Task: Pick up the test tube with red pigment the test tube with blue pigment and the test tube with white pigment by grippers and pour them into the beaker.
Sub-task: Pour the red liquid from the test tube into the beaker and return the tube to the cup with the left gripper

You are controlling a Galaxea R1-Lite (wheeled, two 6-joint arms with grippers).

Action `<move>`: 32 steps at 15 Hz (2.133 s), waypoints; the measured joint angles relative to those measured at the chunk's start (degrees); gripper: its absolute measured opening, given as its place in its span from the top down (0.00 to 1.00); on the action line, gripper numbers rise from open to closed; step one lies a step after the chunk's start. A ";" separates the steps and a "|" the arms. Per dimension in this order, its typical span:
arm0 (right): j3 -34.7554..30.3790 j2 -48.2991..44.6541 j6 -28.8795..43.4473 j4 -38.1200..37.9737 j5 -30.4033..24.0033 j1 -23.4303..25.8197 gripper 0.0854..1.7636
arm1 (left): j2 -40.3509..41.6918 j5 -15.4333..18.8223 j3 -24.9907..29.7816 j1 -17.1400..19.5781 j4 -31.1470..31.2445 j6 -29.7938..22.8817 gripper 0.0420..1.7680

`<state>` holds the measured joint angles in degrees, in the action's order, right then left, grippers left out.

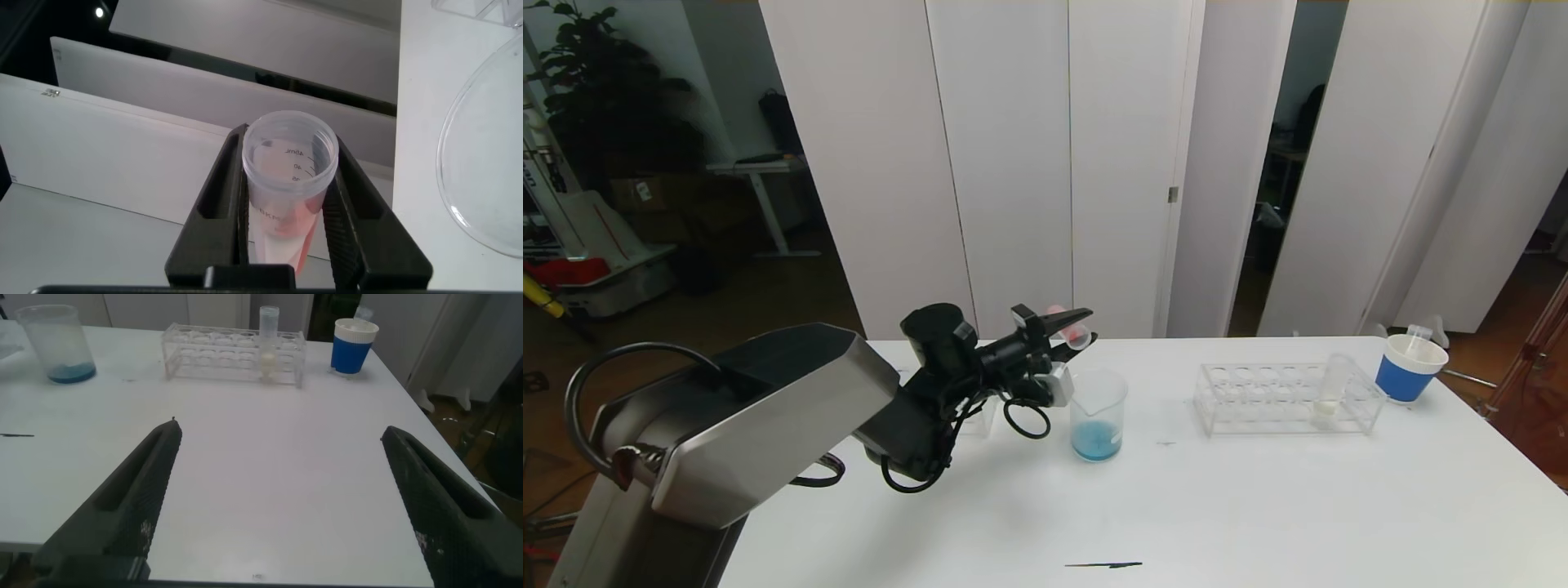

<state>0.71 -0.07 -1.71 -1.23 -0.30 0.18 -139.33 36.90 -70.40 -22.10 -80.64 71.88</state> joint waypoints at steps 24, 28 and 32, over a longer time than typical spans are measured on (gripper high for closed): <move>0.00 0.00 -0.02 0.00 0.00 0.00 0.01 | -2.65 -0.28 -1.26 -0.61 -6.60 5.30 0.68; 0.00 0.00 -0.02 0.00 0.00 0.00 0.01 | -3.01 -0.38 -1.58 -0.77 -6.64 5.39 0.68; 0.00 0.00 0.00 0.00 0.00 0.00 0.01 | -3.07 -0.38 -1.82 -0.83 -7.80 5.83 0.68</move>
<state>0.71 -0.07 -1.71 -1.23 -0.30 0.18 -142.40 36.52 -72.22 -22.93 -88.44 77.70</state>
